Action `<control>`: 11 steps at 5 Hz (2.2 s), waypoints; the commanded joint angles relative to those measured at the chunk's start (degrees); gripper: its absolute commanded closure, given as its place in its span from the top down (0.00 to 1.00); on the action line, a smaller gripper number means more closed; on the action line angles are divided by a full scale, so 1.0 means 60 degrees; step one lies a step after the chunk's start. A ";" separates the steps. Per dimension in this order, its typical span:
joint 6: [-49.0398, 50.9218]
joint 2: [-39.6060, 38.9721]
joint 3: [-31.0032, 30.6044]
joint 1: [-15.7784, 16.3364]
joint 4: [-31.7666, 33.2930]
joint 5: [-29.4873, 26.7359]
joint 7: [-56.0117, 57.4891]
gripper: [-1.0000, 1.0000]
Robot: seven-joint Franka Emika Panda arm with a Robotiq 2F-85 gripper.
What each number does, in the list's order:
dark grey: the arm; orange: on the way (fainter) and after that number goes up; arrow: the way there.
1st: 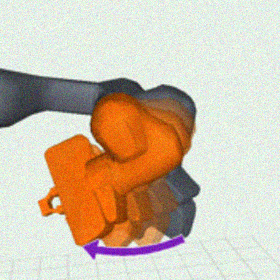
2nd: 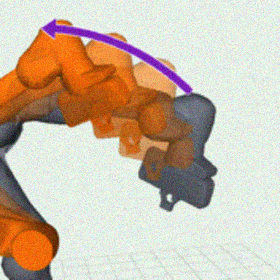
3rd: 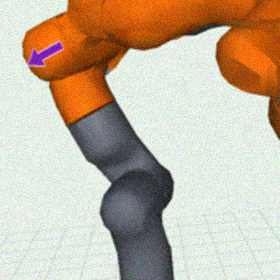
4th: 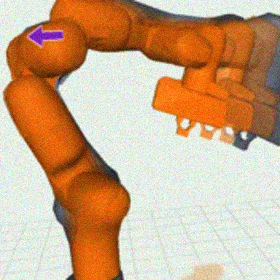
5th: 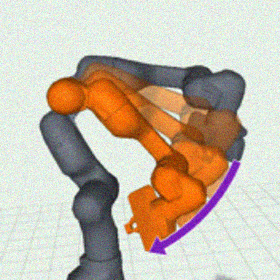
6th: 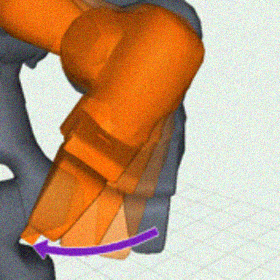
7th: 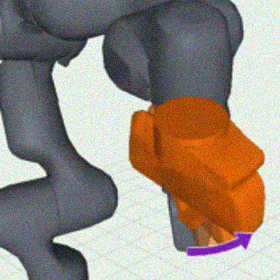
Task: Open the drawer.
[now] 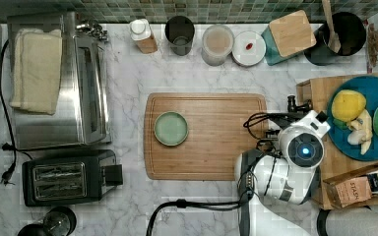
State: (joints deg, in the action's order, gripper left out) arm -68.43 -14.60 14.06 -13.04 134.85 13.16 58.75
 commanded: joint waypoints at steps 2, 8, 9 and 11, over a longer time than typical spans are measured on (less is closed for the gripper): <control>0.1555 0.0549 -0.0255 0.0899 0.0322 -0.0364 -0.0756 1.00; 0.1506 0.1512 -0.2507 0.2798 0.1762 -0.0755 -0.3839 1.00; 0.1899 0.1733 -0.2774 0.3151 0.1666 -0.0965 -0.4209 1.00; 0.2802 0.1975 -0.3374 0.3502 0.1327 -0.1288 -0.5121 1.00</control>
State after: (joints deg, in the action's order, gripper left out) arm -55.42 -5.68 2.47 -1.27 142.34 7.93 35.89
